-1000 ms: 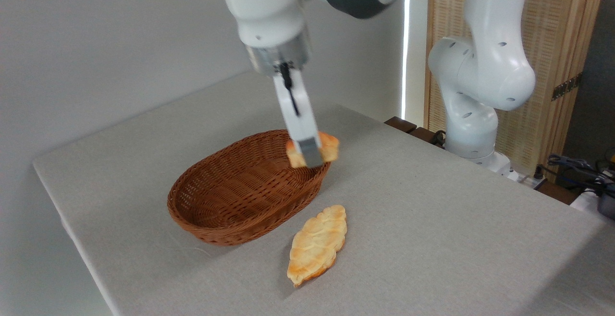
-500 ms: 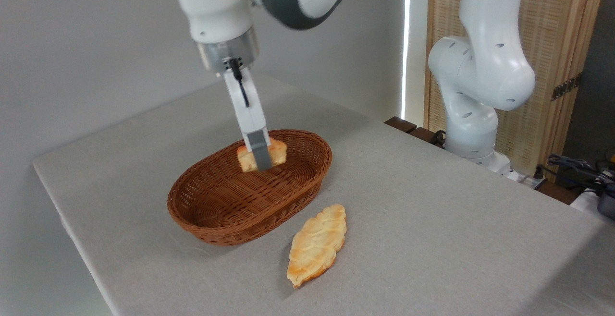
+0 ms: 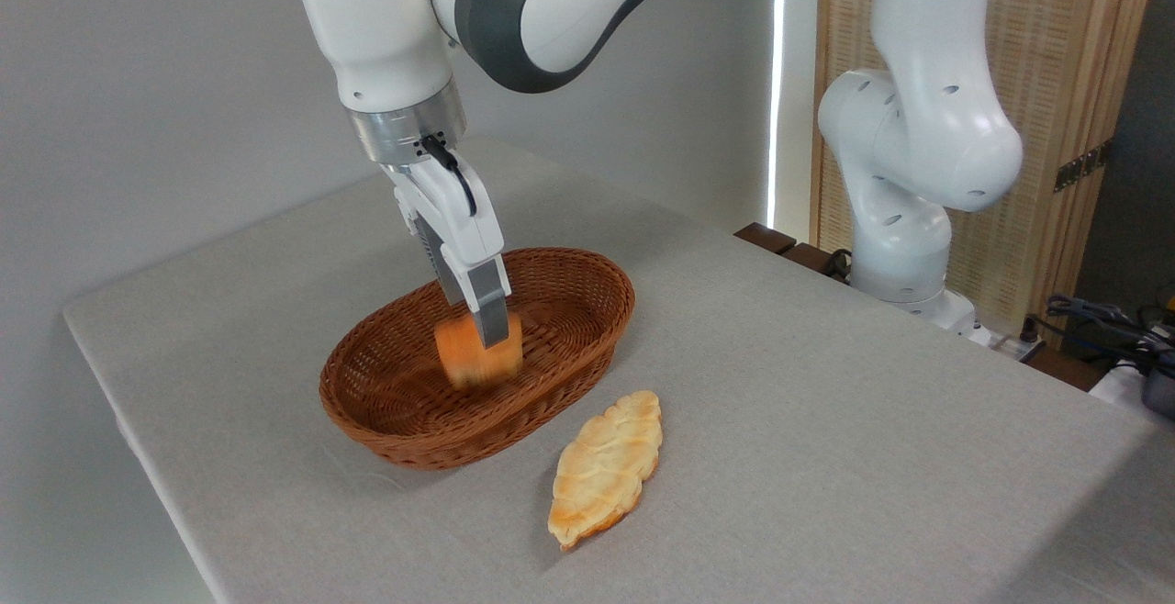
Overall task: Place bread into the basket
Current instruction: 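Lower the held roll into the basket, then open the gripper and raise it away from the roll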
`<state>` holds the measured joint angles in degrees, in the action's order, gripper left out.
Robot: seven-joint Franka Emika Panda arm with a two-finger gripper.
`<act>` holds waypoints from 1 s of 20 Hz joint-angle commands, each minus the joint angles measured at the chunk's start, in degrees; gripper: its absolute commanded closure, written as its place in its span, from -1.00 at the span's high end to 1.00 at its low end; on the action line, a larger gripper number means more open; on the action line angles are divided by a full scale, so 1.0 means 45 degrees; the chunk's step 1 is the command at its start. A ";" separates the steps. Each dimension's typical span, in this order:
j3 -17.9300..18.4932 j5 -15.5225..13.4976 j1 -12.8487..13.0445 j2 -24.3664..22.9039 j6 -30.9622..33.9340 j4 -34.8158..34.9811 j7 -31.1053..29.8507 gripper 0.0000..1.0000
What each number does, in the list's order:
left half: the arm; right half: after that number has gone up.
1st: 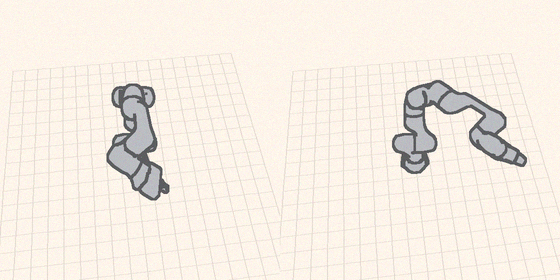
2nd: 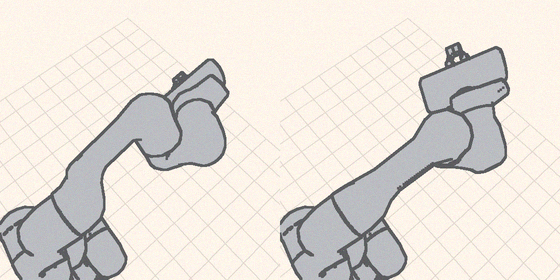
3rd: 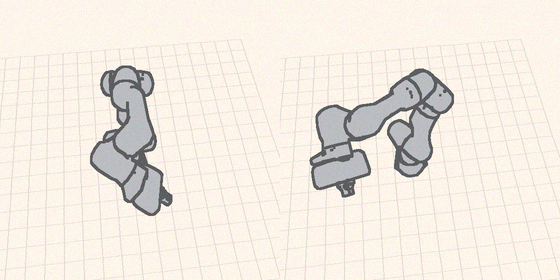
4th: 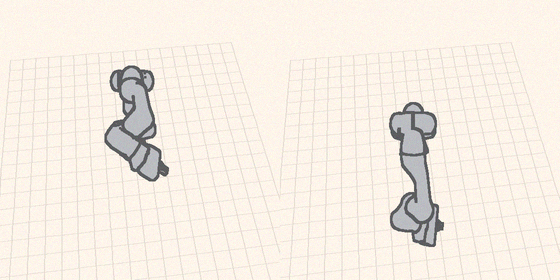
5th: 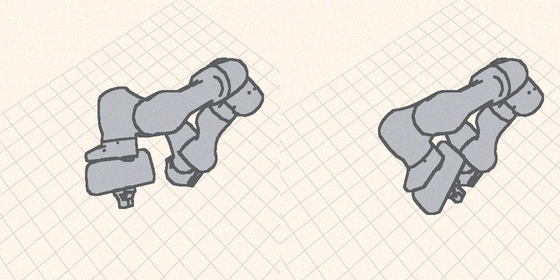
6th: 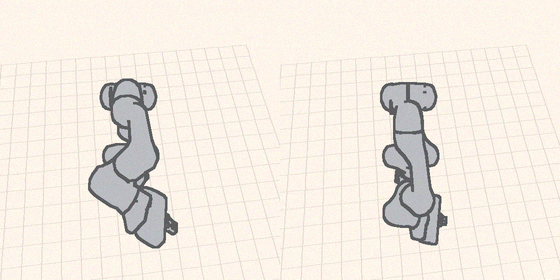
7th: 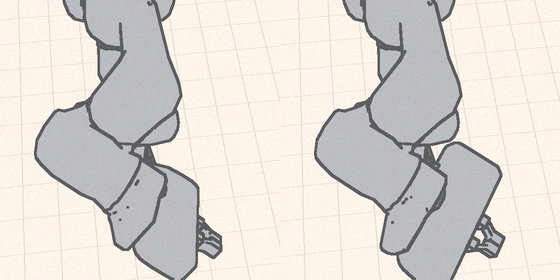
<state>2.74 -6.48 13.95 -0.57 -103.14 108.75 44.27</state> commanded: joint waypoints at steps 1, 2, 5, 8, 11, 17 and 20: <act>0.0055 -0.0103 -0.0013 -0.0011 0.0029 -0.0124 -0.0189 1.00; 0.0055 -0.0103 -0.0014 -0.0011 0.0048 -0.0124 -0.0189 1.00; 0.0153 -0.0084 -0.0033 -0.0089 0.0068 -0.0124 -0.0170 1.00; 0.0269 -0.0045 -0.0189 -0.0206 0.0068 -0.0144 -0.0209 1.00; 0.0738 -0.0025 -0.0267 -0.0382 -0.0010 -0.0183 -0.0228 1.00; 0.1286 0.1379 -0.0267 -0.0636 -0.0049 -0.0241 -0.0930 1.00; 0.1576 0.1421 -0.0267 -0.0616 -0.0049 -0.0670 -0.1010 1.00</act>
<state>8.48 -1.45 12.11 -3.34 -103.14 107.60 41.75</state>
